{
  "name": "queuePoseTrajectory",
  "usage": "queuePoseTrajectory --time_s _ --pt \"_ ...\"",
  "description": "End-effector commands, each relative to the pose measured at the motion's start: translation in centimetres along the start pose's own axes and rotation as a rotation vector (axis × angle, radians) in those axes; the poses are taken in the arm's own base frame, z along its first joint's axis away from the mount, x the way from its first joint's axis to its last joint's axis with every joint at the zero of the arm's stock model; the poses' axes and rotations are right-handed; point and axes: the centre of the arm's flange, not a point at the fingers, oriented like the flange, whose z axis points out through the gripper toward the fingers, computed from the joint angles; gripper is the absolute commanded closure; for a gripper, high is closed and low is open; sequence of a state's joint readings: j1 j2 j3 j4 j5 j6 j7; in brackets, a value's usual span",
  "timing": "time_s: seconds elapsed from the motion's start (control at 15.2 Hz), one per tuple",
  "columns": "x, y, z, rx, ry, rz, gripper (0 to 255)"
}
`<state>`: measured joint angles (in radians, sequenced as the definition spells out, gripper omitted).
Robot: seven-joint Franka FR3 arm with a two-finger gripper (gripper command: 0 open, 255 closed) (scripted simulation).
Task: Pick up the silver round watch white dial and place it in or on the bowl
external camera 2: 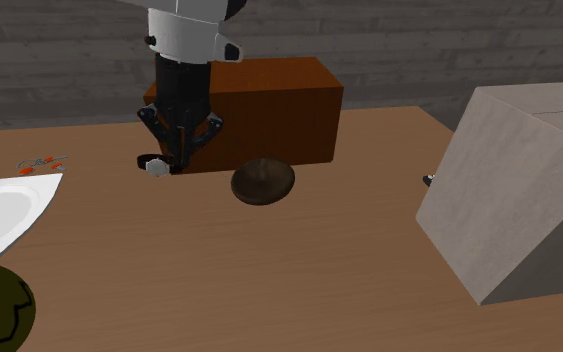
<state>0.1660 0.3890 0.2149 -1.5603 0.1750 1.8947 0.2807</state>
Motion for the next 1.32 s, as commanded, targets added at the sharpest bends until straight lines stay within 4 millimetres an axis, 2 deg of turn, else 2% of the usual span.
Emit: queuePoseTrajectory --time_s 0.0,0.33,1.12,1.19,1.25 --pt "-0.2 -0.2 -1.1 0.0 0.0 0.0 255" --pt "-0.5 -0.7 -3.3 0.0 0.0 0.0 255" --pt "2.3 14.1 -8.3 0.0 0.0 0.0 255" --pt "2.7 16.1 -8.9 0.0 0.0 0.0 255" --pt "2.7 16.2 -8.4 0.0 0.0 0.0 255"
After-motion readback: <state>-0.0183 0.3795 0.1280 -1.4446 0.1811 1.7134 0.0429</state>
